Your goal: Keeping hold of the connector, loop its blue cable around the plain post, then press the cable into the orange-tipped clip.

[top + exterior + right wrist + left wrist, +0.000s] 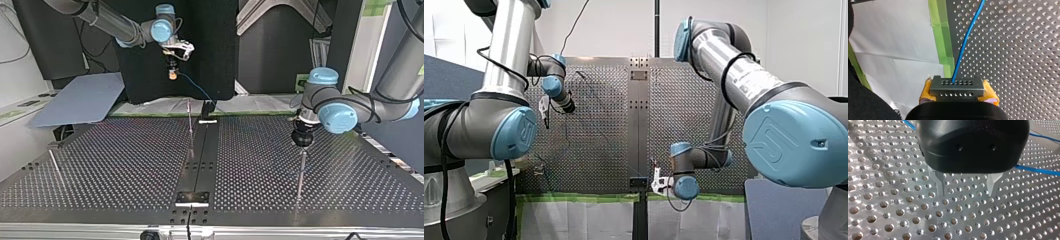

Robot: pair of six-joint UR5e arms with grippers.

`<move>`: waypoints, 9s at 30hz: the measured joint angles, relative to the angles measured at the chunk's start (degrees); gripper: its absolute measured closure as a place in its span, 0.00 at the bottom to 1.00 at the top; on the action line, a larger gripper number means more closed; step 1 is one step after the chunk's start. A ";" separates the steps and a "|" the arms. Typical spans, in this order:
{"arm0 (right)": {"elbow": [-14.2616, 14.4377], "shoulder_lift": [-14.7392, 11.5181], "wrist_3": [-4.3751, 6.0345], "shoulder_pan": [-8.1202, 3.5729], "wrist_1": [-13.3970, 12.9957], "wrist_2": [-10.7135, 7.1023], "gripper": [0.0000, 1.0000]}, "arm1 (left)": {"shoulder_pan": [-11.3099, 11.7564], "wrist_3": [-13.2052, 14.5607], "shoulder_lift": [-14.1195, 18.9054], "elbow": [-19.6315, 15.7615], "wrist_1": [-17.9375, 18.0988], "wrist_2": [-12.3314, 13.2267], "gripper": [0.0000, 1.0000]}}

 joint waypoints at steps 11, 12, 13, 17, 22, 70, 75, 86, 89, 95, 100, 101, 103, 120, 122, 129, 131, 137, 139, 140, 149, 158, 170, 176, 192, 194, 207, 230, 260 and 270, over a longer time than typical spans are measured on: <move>5.50 -5.49 -0.96 -0.38 -3.70 -1.00 1.00 | -0.39 0.02 0.01 0.00 -0.06 -1.42 0.17; 5.92 -5.92 -1.05 -0.53 -3.88 -1.04 1.00 | -0.44 0.03 0.01 0.00 -0.07 -1.43 0.17; 6.34 -6.34 -1.12 -0.69 -4.06 -1.10 1.00 | -0.49 0.03 0.00 0.00 -0.07 -1.44 0.17; 8.40 -8.52 -1.37 -1.72 -5.70 -1.54 1.00 | -0.62 0.05 0.00 0.00 -0.15 -1.45 0.17; 9.21 -11.19 -1.71 -2.87 -8.27 -1.66 1.00 | -0.76 0.06 0.00 0.00 -0.17 -1.45 0.17; 9.32 -8.23 -3.42 -4.93 -16.56 -5.93 1.00 | 4.36 -14.72 0.38 -8.90 11.07 3.32 0.05; 9.32 -8.25 -3.40 -4.93 -16.56 -5.91 1.00 | 6.77 -17.71 2.13 -11.87 14.05 5.28 0.05; 9.31 -8.22 -3.38 -4.93 -16.67 -6.05 1.00 | 7.81 -23.89 5.57 -14.39 20.23 5.18 0.02; 9.30 -8.21 -3.38 -4.93 -16.71 -6.18 1.00 | 7.89 -25.46 5.61 -14.40 21.81 5.16 0.02; 9.32 -8.19 -3.34 -4.93 -16.79 -6.25 1.00 | 7.89 -28.59 5.63 -14.42 24.92 5.21 0.02; 9.26 -8.20 -3.31 -4.93 -16.81 -6.26 1.00 | 7.63 -31.43 5.95 -14.50 26.98 5.67 0.02; 9.26 -8.20 -3.30 -4.92 -16.80 -6.27 1.00 | 7.53 -32.05 6.23 -14.68 27.15 5.86 0.02; 9.25 -8.20 -3.26 -4.93 -16.78 -6.27 1.00 | 7.41 -32.95 6.84 -15.08 27.35 6.08 0.02; 9.19 -8.19 -3.14 -4.93 -16.48 -6.32 1.00 | 6.15 -43.05 16.68 -19.86 29.26 7.35 0.02; 9.19 -8.19 -3.13 -4.93 -16.48 -6.32 1.00 | 5.87 -44.11 17.74 -20.87 30.19 8.19 0.02; 9.17 -8.20 -3.12 -4.92 -16.57 -6.32 1.00 | 4.60 -47.72 20.26 -24.33 33.74 11.40 0.02; 9.16 -8.20 -3.12 -4.93 -16.60 -6.32 1.00 | 4.25 -48.81 20.88 -24.96 34.84 11.92 0.02; 9.15 -8.20 -3.16 -4.93 -16.56 -6.34 1.00 | 3.50 -51.90 23.61 -25.37 37.14 12.05 0.02; 9.15 -8.20 -3.18 -4.94 -16.55 -6.34 1.00 | 3.44 -52.71 24.44 -25.37 36.91 11.70 0.02; 9.15 -8.21 -3.21 -4.94 -16.53 -6.34 1.00 | 3.42 -52.96 25.02 -25.24 36.54 11.30 0.02; 8.90 -8.22 -3.35 -4.93 -16.25 -6.34 1.00 | 3.37 -49.48 29.35 -21.23 31.89 7.08 0.02; 8.73 -8.24 -3.39 -4.92 -15.97 -6.34 1.00 | 1.86 -44.39 29.73 -16.15 26.78 2.02 0.02; 7.85 -8.24 -3.79 -4.86 -14.34 -6.34 1.00 | -1.21 -38.27 27.86 -10.01 20.69 -4.12 0.02; 7.83 -8.29 -4.13 -4.86 -13.71 -6.28 1.00 | -2.88 -34.92 25.67 -6.66 17.32 -7.46 0.02; 7.83 -8.36 -4.46 -4.81 -12.91 -6.22 1.00 | -6.50 -25.67 23.71 2.47 8.09 -16.71 0.02; 7.83 -8.36 -4.46 -4.78 -12.90 -6.23 1.00 | -7.04 -24.48 22.74 3.03 6.87 -17.89 0.02; 7.81 -8.36 -4.56 -4.78 -13.02 -6.27 1.00 | -9.27 -17.76 20.58 3.35 0.18 -24.60 0.02; 7.82 -8.36 -4.62 -4.92 -12.70 -6.34 1.00 | -12.57 -5.33 20.67 3.34 -12.25 -24.04 0.02; 7.81 -8.37 -4.62 -4.93 -12.69 -6.34 1.00 | -13.22 6.02 20.31 4.75 -27.80 -22.41 0.02; 7.82 -8.36 -4.61 -4.83 -12.69 -6.34 1.00 | -12.25 6.96 18.47 6.58 -26.38 -21.56 0.02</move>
